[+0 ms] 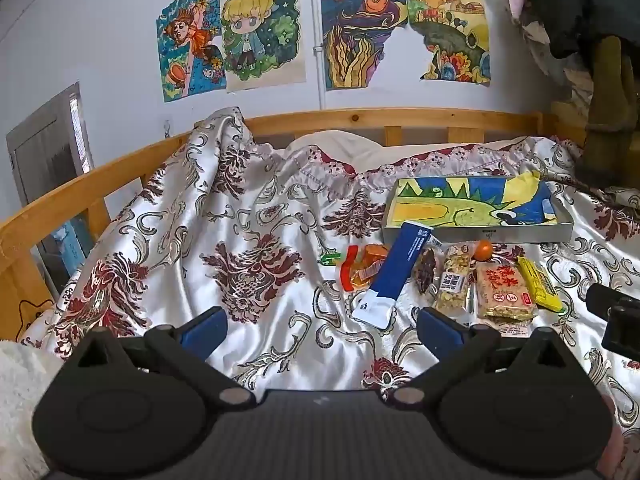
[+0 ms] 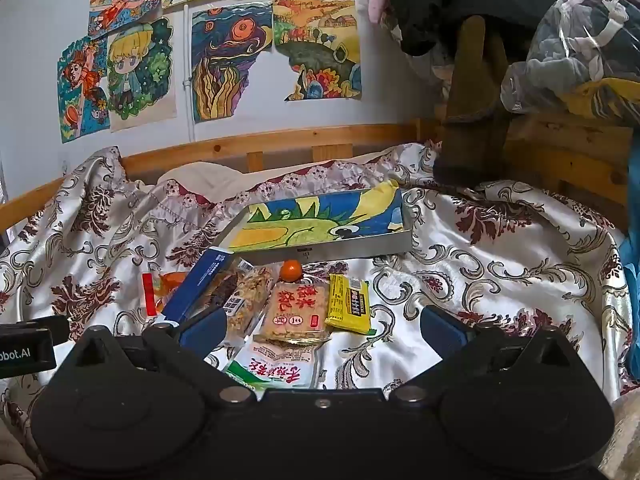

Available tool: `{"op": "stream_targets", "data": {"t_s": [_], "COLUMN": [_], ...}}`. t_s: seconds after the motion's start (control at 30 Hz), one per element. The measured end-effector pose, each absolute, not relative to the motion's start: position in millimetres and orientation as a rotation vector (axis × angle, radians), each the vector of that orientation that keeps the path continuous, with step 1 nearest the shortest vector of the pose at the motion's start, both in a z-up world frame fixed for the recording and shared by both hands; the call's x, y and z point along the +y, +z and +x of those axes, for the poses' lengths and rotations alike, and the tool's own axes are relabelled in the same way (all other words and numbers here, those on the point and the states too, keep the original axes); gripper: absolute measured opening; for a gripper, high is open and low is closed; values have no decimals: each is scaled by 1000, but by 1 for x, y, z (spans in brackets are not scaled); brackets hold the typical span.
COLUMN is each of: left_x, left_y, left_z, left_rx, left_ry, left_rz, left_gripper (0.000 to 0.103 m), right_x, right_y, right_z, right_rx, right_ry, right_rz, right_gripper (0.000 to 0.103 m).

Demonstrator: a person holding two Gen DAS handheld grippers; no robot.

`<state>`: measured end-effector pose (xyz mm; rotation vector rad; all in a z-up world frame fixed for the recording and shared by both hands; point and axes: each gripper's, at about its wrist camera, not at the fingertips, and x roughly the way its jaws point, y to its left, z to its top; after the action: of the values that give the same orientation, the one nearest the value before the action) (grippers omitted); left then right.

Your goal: Organize snacks

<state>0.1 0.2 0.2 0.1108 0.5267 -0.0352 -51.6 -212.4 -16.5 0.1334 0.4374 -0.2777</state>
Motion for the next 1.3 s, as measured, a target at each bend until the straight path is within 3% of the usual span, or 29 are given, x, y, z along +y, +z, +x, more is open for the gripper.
{"op": "stream_targets", "data": {"t_s": [1.3], "left_x": [4], "left_y": [-2], "left_z": [4], "left_rx": [542], "left_ry": [-36], "left_rz": [99], "left_gripper": [103], "right_x": [-214], "right_y": [-19], "right_z": [-52], "right_rx": [444], "right_ry": [-278], "right_rz": [128], "right_gripper": [102]}}
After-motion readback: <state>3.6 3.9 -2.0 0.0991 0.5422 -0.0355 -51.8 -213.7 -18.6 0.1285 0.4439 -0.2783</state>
